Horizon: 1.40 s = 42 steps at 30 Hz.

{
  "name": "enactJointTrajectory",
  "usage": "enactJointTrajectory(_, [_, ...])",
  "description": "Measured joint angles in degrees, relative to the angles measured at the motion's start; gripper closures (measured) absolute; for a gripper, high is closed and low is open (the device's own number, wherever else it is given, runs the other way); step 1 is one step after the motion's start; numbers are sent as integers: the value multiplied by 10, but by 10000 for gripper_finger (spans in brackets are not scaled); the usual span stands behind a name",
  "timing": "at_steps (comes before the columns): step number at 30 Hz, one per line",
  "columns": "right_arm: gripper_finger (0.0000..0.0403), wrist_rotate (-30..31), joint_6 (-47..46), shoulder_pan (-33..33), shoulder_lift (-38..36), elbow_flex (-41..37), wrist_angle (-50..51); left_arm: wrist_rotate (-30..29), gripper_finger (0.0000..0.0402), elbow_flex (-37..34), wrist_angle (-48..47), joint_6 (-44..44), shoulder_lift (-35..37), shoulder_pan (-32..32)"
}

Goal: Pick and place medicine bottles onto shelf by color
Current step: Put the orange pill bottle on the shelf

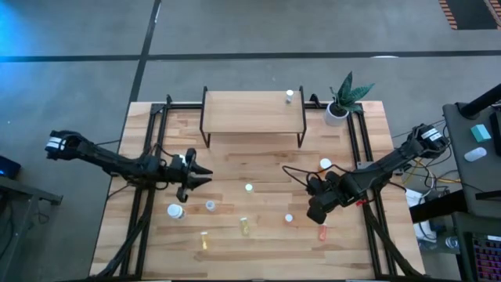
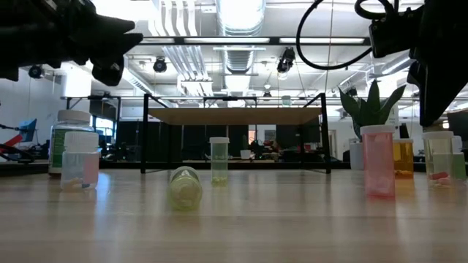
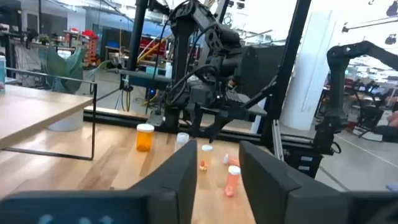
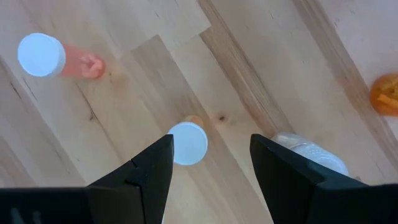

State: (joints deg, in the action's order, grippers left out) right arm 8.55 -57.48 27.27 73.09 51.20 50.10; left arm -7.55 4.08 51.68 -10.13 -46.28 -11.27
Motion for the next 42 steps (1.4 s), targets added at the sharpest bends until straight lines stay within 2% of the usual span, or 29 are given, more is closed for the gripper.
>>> enactJointTrajectory(5, [199,-22,5,0,16,0,-3,0,274,0,7,0,-2,0])
enactJointTrajectory(13, [199,-45,25,0,39,0,-19,0,271,0,4,0,7,0])
enactJointTrajectory(29, [202,-40,25,0,-52,0,-9,0,271,0,3,0,6,0])
enactJointTrajectory(32, [224,-31,34,0,-63,0,-9,0,271,-1,3,0,6,0])
enactJointTrajectory(38, [298,-6,43,0,-77,0,-10,0,271,-2,3,0,6,0])
enactJointTrajectory(42, [309,-1,47,0,-78,0,-15,0,271,-2,3,0,6,0])
